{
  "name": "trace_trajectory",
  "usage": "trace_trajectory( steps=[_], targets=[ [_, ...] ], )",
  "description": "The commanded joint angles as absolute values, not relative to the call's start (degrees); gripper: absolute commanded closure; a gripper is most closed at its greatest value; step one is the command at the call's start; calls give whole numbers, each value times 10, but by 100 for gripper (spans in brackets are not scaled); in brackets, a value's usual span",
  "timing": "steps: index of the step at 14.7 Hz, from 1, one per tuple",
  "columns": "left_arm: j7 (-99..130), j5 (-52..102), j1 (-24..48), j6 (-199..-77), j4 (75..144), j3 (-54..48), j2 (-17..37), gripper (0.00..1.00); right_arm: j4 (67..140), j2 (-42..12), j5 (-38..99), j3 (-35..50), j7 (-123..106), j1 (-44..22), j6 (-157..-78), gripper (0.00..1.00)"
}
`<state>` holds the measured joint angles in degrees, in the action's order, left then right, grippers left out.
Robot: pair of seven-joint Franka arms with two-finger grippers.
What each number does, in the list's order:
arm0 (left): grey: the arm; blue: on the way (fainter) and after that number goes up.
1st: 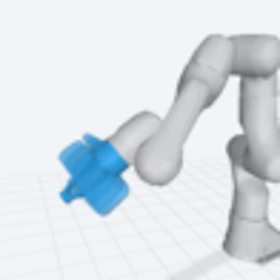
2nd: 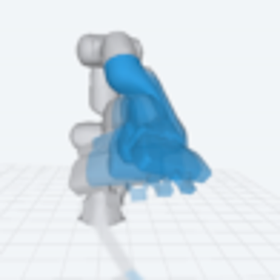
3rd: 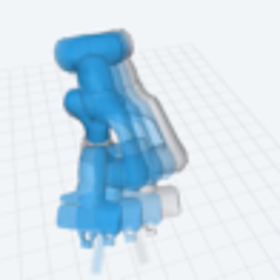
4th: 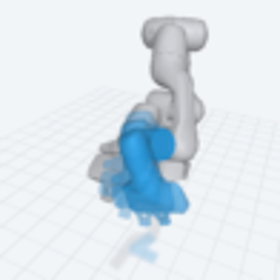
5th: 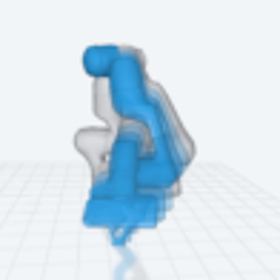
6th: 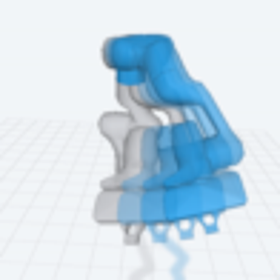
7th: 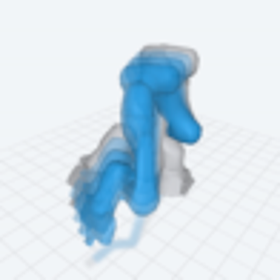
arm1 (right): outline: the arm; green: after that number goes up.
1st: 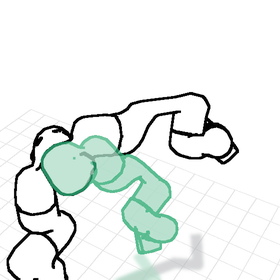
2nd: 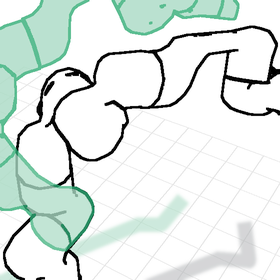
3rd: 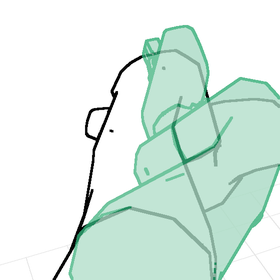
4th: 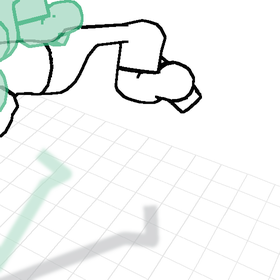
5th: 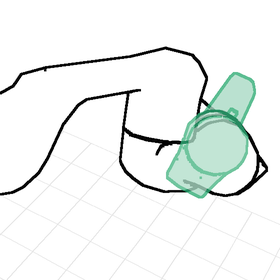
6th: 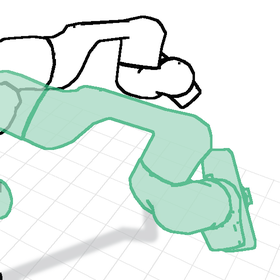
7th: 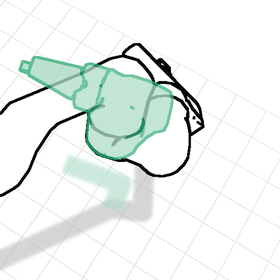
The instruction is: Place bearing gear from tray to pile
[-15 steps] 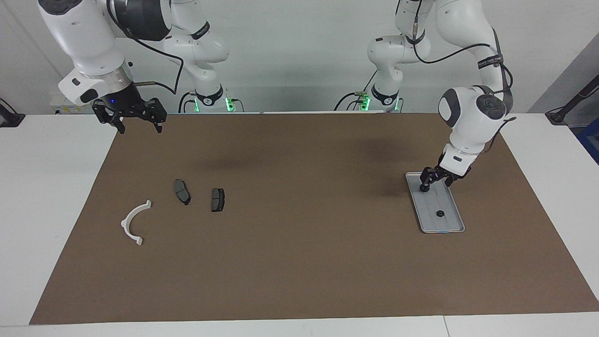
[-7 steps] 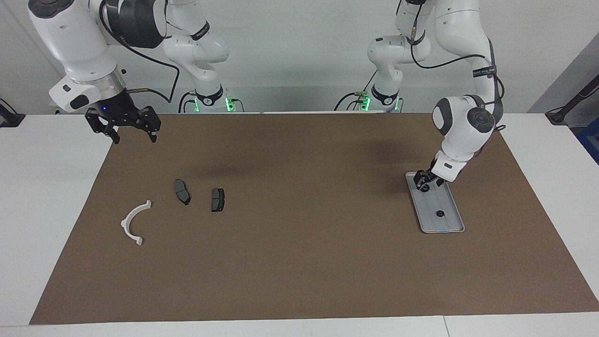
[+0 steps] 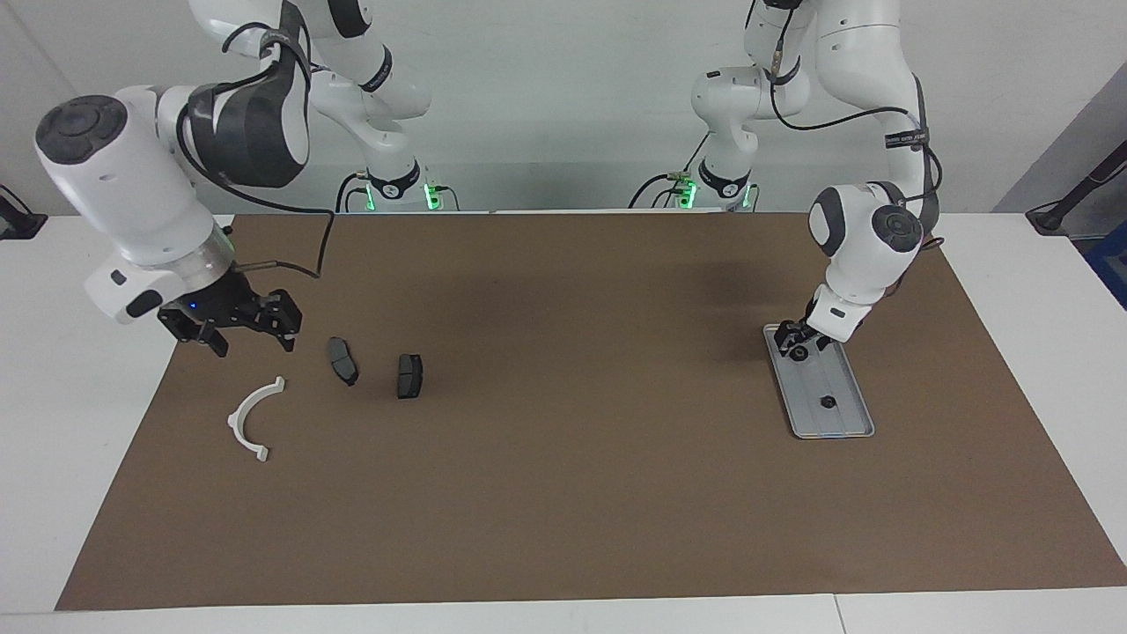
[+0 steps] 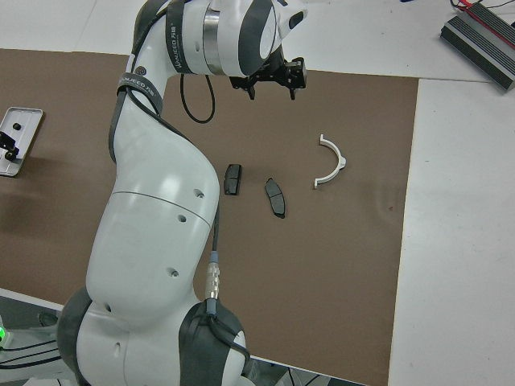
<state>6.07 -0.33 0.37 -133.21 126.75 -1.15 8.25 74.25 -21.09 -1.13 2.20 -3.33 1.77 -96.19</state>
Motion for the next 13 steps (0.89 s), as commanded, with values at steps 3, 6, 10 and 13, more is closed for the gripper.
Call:
trace_trajectory(
  steps=[3,6,10,13],
  targets=[
    [65,-2,2,-1355,1279,-10,90,31,707,-228,-12,34,87,-71,-957,8],
    [63,-2,2,-1355,1279,-10,90,36,706,-222,-11,35,145,-117,-948,8],
    [63,-2,2,-1356,1279,-9,91,46,708,-219,-11,36,215,-171,-954,9],
    [63,-2,-4,-1355,1279,-9,91,77,725,-203,-11,36,243,-206,-954,9]
  ],
)
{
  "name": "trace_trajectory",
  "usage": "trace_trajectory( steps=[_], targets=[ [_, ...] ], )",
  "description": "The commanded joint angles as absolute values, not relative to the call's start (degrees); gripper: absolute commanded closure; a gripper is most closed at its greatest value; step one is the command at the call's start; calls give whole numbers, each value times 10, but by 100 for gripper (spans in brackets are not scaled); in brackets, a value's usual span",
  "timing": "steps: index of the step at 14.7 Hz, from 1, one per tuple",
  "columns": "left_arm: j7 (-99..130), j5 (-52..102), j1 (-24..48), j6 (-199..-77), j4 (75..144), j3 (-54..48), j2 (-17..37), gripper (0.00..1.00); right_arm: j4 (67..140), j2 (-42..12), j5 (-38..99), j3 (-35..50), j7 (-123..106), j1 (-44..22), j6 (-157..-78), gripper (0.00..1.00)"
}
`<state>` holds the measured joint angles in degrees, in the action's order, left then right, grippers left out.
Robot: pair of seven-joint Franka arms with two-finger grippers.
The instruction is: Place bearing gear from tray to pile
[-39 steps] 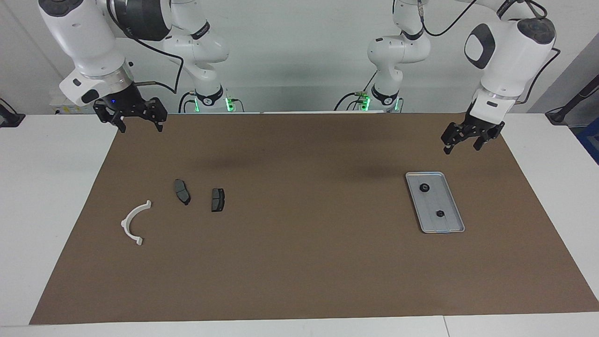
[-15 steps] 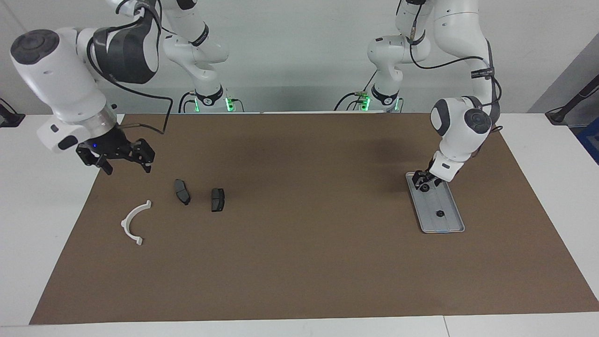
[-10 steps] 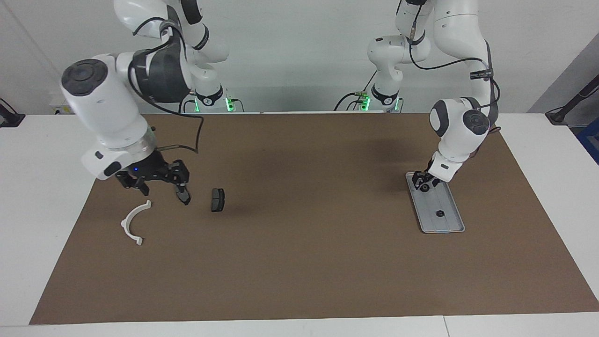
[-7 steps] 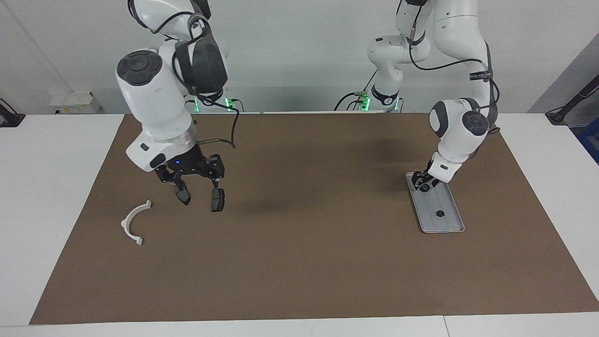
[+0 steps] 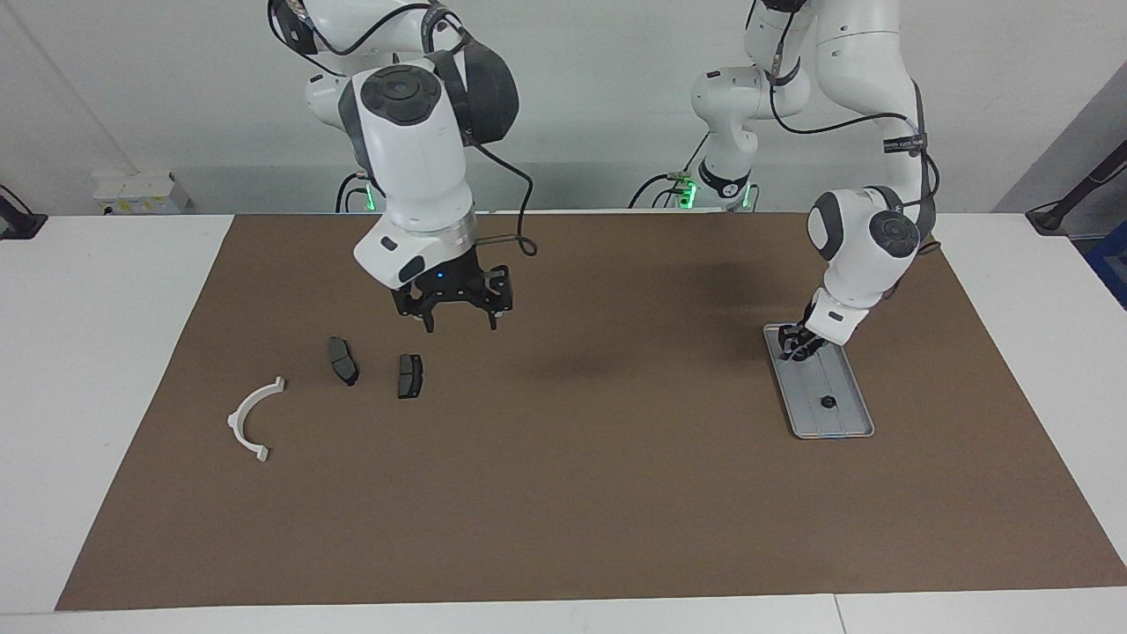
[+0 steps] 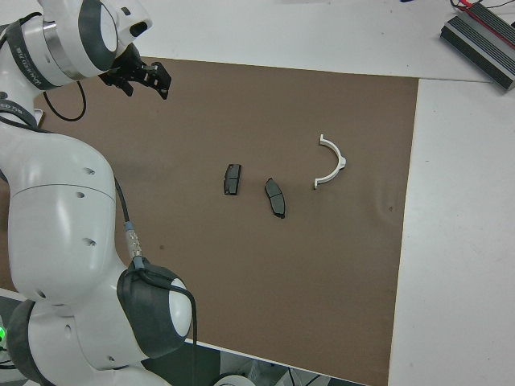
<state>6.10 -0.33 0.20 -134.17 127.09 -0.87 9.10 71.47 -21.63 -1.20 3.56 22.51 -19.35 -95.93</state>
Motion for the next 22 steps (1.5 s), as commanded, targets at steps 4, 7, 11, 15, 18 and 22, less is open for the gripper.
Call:
trace_trajectory(
  steps=[4,7,11,15,18,22],
  targets=[
    [103,-1,14,-1317,1229,-11,92,100,758,-189,-11,37,262,-221,-980,9],
    [203,-1,72,-1247,1145,-11,102,100,782,-185,-11,38,256,-221,-1006,9],
    [394,0,182,-1235,1076,-11,127,100,796,-178,-11,38,244,-221,-1009,9],
    [545,0,295,-1230,991,-9,187,100,808,-172,-11,38,244,-221,-1012,9],
    [638,-32,363,-1232,923,-6,270,100,808,-172,-11,38,244,-221,-1012,9],
    [648,-47,376,-1241,932,-6,283,100,809,-172,-11,38,243,-220,-1013,9]
  ],
)
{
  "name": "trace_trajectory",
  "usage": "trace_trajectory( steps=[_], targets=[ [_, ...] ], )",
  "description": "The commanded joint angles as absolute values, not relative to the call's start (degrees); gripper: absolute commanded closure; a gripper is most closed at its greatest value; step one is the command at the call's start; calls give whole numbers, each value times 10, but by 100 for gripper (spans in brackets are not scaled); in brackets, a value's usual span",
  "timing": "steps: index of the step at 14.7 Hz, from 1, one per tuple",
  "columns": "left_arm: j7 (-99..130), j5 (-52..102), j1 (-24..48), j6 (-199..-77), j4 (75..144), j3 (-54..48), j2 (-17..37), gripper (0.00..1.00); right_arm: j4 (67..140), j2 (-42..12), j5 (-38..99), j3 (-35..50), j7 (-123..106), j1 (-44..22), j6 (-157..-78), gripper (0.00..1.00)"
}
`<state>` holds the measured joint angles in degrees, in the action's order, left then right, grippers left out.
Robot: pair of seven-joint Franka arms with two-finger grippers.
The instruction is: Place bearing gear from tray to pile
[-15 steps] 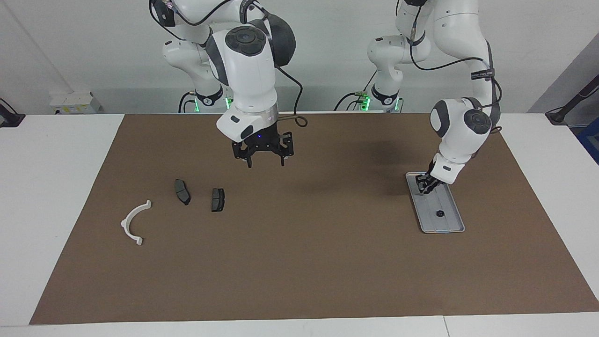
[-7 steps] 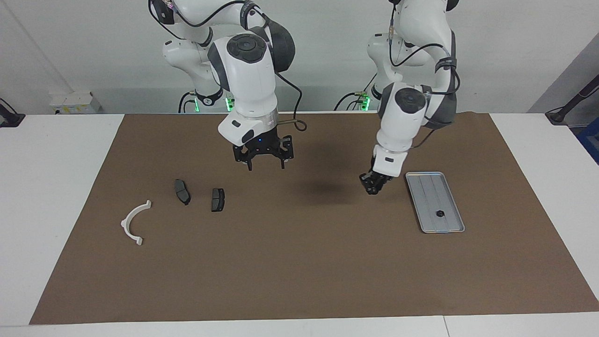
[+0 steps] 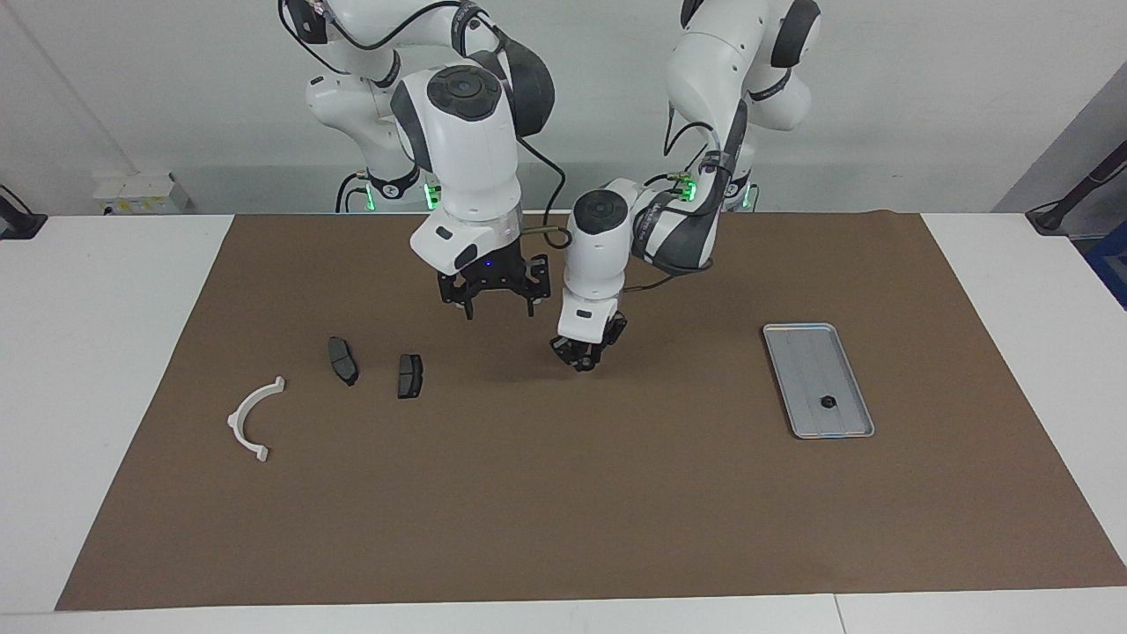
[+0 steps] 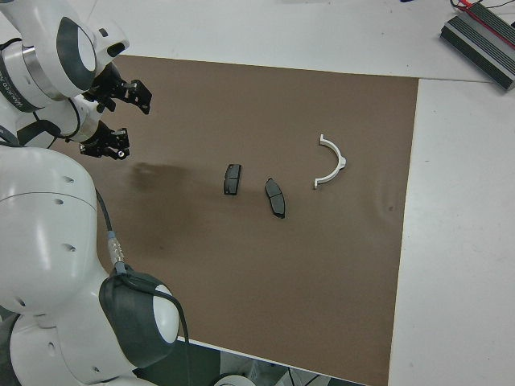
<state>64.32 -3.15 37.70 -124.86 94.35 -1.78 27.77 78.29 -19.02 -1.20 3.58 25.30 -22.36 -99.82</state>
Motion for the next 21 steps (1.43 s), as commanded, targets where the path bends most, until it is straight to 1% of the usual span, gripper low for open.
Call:
trace_trajectory(
  steps=[1,4,7,12,13,14,15,17,19,21],
  targets=[
    [648,-47,376,-1242,942,-6,283,100,809,-172,-11,38,243,-220,-1013,9],
    [648,-49,380,-1264,967,-6,283,100,812,-171,-10,38,240,-219,-1013,9],
    [649,-49,382,-1274,969,-6,299,100,817,-169,-10,38,233,-217,-1014,9],
    [649,-49,383,-1273,970,-6,301,100,827,-164,-9,38,230,-214,-1016,9],
    [649,-49,383,-1268,969,-6,301,95,828,-164,-8,38,230,-214,-1016,9],
    [650,-49,382,-1265,968,-5,301,58,829,-163,-8,38,225,-213,-1016,9],
    [650,-50,382,-1260,967,-4,300,1,830,-163,-8,38,221,-213,-1016,9],
    [645,-50,373,-1259,963,-4,292,0,838,-160,-8,37,216,-211,-1016,9],
    [639,-50,346,-1228,965,-4,267,0,845,-156,-8,37,204,-208,-1016,9],
    [616,-49,337,-1209,970,-4,250,0,853,-152,-8,37,198,-203,-1016,9]
  ],
)
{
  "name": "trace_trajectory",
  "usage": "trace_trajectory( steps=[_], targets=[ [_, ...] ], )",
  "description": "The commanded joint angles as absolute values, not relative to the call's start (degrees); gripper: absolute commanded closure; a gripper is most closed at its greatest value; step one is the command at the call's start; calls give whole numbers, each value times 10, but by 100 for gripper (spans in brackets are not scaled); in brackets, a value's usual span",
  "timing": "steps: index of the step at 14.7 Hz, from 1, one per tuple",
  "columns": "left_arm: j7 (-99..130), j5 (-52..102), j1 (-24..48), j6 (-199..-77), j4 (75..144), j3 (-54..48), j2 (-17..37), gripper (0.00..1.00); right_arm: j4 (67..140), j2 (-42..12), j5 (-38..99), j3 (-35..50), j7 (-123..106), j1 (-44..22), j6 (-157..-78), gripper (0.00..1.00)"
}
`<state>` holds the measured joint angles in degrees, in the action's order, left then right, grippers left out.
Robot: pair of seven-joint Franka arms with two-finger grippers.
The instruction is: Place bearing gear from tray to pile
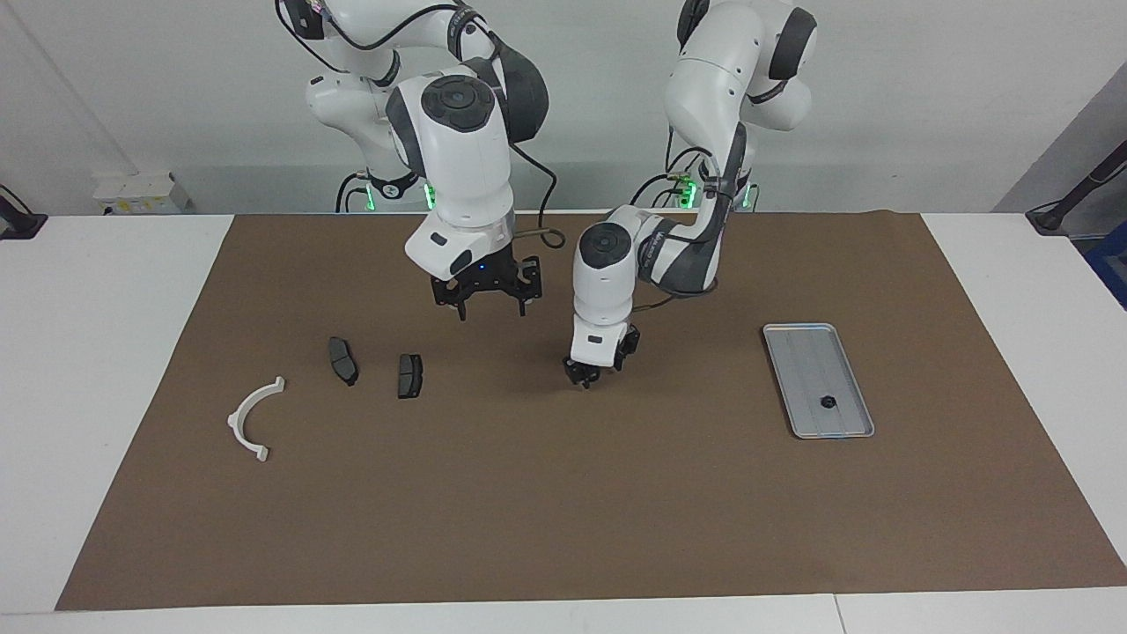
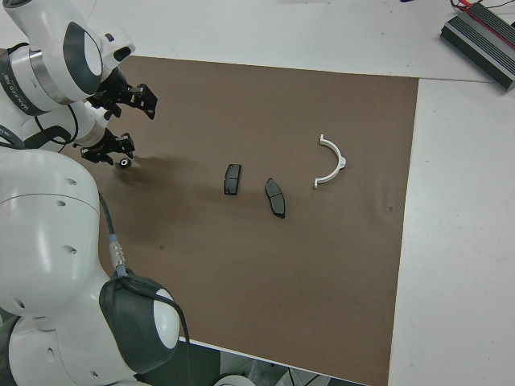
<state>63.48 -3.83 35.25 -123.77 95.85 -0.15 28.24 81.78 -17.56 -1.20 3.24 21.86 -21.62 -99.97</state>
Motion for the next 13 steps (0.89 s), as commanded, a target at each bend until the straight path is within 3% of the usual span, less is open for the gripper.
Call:
trace_trajectory(
  steps=[1,6,9,13],
  targets=[
    [598,-49,322,-1208,981,-4,244,0,856,-152,-8,37,198,-203,-1016,9],
    [370,-49,196,-1208,1074,-4,160,0,853,-154,-5,37,233,-213,-1041,9],
    [235,-49,112,-1213,1081,-4,158,0,825,-165,-12,38,296,-263,-1039,10],
    [97,-49,25,-1265,1086,-4,164,21,793,-220,-27,35,356,-332,-1045,12]
  ],
)
